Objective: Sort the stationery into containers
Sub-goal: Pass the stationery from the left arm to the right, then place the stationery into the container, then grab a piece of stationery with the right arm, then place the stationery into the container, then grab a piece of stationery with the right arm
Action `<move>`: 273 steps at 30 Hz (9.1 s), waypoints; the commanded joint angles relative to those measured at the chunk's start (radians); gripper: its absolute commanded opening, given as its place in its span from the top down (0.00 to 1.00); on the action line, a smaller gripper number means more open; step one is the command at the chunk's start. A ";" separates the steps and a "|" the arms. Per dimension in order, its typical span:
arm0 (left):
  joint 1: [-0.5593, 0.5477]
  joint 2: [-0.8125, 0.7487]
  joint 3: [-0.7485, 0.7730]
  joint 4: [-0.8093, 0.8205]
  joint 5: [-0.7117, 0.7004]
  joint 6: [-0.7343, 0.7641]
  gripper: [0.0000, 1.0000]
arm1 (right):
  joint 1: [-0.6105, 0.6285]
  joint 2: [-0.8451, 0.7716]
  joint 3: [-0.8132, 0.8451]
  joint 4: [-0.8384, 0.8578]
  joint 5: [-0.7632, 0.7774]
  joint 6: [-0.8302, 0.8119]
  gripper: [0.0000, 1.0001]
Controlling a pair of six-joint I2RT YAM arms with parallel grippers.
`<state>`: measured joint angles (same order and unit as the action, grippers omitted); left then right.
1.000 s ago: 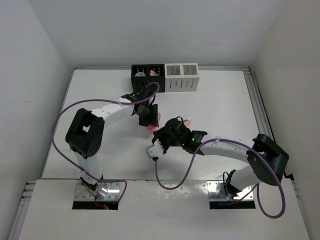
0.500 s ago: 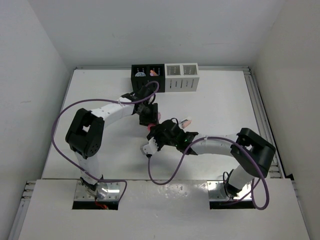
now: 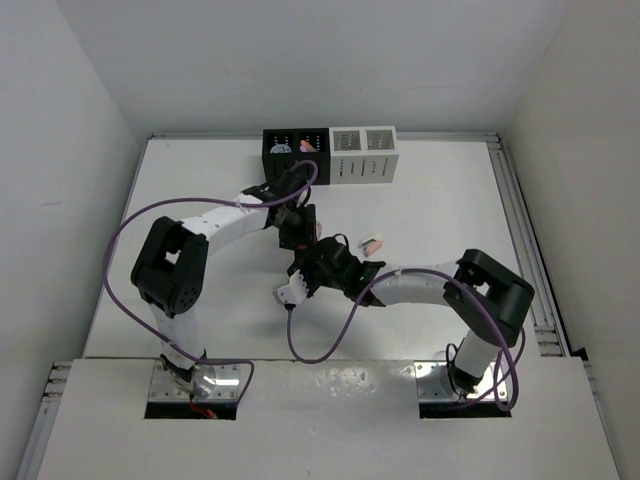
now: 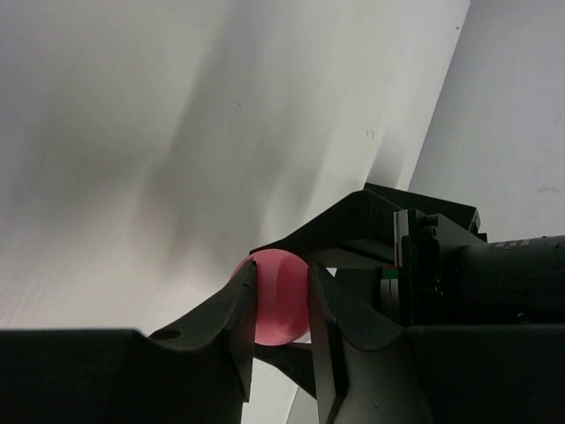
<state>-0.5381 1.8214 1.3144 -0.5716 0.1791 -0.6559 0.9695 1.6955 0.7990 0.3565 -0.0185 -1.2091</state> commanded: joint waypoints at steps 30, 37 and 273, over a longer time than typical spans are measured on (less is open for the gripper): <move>0.044 -0.019 -0.001 0.035 0.040 -0.021 0.22 | -0.178 -0.232 -0.040 -0.086 -0.274 0.078 1.00; 0.090 -0.033 0.006 0.039 0.052 -0.039 0.00 | -0.216 -0.292 -0.029 -0.125 -0.356 0.189 1.00; 0.529 -0.076 -0.064 0.027 0.525 0.582 0.11 | -0.658 0.237 0.488 -1.045 -0.471 -0.288 0.24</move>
<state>-0.0124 1.7374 1.2144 -0.5472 0.6853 -0.0940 0.2974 1.9015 1.2308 -0.6647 -0.4850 -1.4105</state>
